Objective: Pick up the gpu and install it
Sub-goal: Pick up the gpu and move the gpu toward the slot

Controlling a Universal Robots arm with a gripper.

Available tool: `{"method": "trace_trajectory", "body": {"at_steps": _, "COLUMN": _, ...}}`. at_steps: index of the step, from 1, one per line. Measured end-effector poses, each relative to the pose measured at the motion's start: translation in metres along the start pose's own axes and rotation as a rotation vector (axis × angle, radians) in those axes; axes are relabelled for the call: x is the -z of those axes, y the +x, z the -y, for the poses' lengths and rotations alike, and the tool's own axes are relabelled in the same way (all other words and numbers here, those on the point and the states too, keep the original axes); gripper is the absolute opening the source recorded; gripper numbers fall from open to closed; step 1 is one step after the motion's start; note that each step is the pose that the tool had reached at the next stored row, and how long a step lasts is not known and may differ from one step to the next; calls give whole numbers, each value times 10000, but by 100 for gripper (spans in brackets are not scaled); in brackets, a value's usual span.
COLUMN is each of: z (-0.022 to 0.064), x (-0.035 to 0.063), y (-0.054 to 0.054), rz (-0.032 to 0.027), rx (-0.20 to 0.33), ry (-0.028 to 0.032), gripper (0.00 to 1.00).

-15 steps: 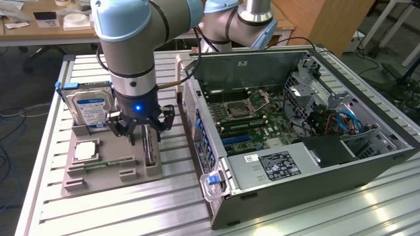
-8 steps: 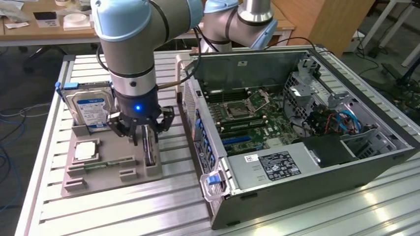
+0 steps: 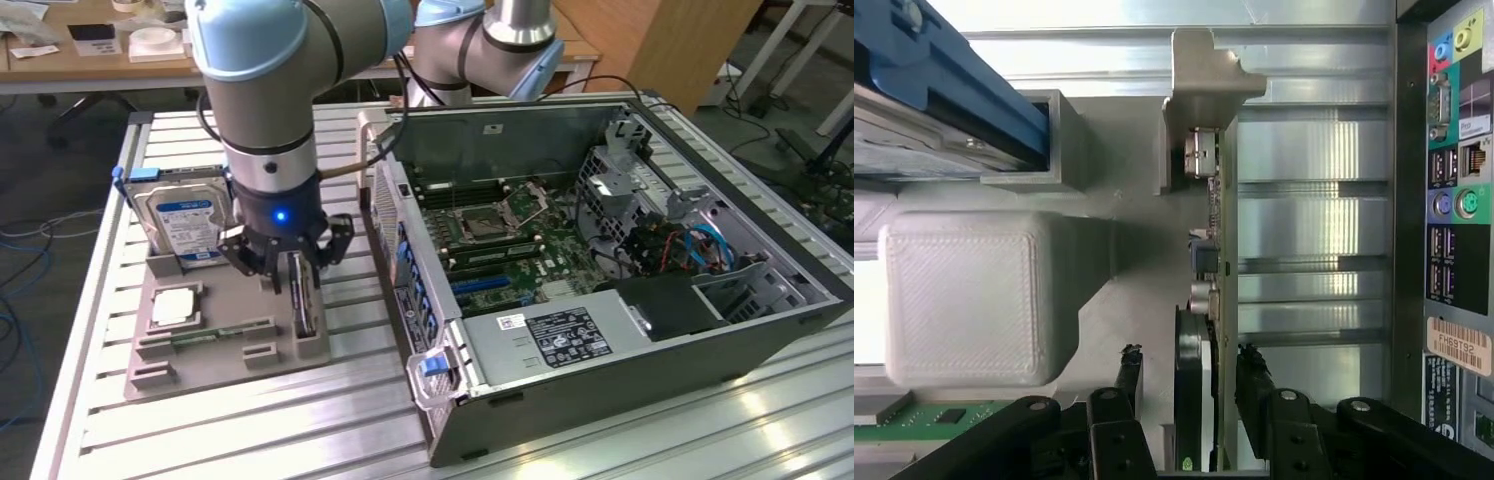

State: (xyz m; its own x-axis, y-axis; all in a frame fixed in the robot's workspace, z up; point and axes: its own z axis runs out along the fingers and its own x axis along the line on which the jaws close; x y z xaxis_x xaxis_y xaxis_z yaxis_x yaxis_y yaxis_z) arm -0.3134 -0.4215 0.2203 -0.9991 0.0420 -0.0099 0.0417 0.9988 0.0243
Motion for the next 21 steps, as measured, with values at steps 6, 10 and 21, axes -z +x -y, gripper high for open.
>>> {"method": "trace_trajectory", "body": {"at_steps": 6, "z": -33, "x": -1, "y": 1, "rz": 0, "rx": 1, "ry": 0, "gripper": 50}}
{"method": "trace_trajectory", "body": {"at_steps": 10, "z": -34, "x": -1, "y": 2, "rz": 0, "rx": 0, "ry": 0, "gripper": 50}}
{"method": "trace_trajectory", "body": {"at_steps": 21, "z": -35, "x": -1, "y": 0, "rz": 0, "rx": 0, "ry": 0, "gripper": 42}}
